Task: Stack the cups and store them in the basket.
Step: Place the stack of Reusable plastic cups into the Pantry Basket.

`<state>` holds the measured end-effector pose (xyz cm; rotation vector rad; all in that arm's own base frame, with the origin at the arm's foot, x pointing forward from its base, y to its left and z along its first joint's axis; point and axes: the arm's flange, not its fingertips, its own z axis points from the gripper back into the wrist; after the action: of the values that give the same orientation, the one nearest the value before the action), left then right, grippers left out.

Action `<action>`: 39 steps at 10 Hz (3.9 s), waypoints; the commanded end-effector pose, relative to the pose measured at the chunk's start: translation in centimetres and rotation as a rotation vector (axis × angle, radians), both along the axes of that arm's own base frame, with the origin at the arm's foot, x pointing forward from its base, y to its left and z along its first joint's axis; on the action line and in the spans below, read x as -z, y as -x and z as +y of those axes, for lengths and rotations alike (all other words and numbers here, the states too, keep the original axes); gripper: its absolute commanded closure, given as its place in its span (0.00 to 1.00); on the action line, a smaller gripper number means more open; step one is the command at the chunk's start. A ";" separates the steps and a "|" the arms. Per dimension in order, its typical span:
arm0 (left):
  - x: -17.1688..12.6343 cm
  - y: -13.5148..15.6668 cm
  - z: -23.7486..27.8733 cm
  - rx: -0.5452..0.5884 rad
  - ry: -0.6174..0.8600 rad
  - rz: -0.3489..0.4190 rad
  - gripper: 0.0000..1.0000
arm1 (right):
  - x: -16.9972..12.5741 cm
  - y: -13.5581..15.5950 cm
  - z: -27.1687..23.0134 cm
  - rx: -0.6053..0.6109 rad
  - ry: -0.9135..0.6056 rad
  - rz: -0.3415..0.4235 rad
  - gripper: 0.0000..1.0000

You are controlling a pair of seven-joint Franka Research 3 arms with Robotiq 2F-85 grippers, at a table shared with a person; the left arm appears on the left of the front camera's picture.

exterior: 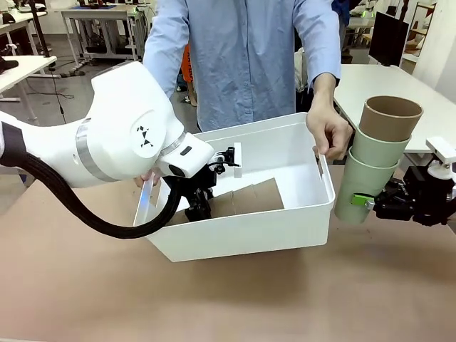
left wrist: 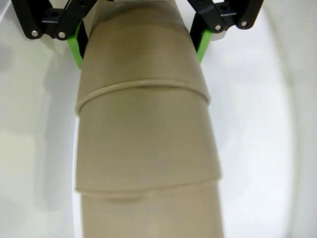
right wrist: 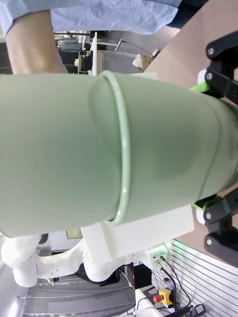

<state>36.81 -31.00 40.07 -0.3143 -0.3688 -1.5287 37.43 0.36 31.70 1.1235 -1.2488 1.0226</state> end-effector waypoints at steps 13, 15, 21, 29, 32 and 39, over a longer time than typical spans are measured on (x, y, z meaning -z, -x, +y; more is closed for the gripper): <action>-24.9 1.3 24.8 0.056 0.408 -0.006 0.00 | -0.5 0.0 -0.1 0.002 0.001 -0.014 0.15; -26.0 2.5 31.4 0.040 0.474 -0.057 0.00 | -0.5 0.0 -0.1 0.002 0.001 -0.014 0.15; -26.0 3.3 35.7 0.002 0.473 -0.077 0.00 | -0.5 0.0 -0.1 0.002 0.001 -0.014 0.15; -26.0 3.3 35.7 0.002 0.473 -0.077 0.00 | -0.5 0.0 -0.1 0.002 0.001 -0.014 0.15; -26.0 3.3 35.7 0.002 0.473 -0.077 0.00 | -0.5 0.0 -0.1 0.002 0.001 -0.014 0.15; -26.0 3.3 35.7 0.002 0.473 -0.077 0.00 | -6.9 2.5 -0.2 0.066 -0.006 0.008 0.15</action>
<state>33.64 4.80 65.66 -0.6072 -0.7836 -1.4498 37.63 -0.36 34.58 1.1065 -1.2680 1.0039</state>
